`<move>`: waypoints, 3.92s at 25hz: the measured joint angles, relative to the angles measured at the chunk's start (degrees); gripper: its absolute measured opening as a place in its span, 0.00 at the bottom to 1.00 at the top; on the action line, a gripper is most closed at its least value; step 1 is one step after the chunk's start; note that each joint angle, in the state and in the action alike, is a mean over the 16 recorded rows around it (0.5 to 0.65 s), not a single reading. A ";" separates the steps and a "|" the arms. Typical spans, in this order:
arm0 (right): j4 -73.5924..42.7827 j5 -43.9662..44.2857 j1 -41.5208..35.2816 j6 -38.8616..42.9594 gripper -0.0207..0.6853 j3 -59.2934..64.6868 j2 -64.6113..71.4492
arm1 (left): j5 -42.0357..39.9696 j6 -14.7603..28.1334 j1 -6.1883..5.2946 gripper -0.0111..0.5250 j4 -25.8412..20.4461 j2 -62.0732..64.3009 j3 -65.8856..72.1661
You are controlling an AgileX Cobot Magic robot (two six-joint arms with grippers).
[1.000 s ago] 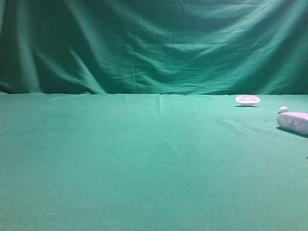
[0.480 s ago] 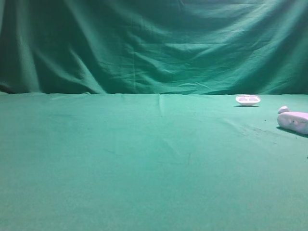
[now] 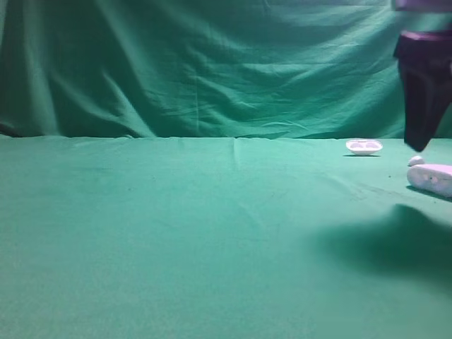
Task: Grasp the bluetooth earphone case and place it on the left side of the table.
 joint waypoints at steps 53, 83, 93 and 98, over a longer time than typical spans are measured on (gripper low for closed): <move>6.57 17.85 38.39 -1.86 0.72 -74.72 42.18 | 0.00 0.00 0.00 0.02 0.00 0.00 0.00; 6.16 36.61 26.59 -0.73 0.13 -46.63 -7.94 | 0.00 0.00 0.00 0.02 0.00 0.00 0.00; 8.43 27.25 24.67 0.05 0.13 -16.73 -35.14 | 0.00 0.00 0.00 0.02 0.00 0.00 0.00; 9.16 24.75 24.67 -1.81 0.13 -9.85 -45.25 | 0.00 0.00 0.00 0.02 0.00 0.00 0.00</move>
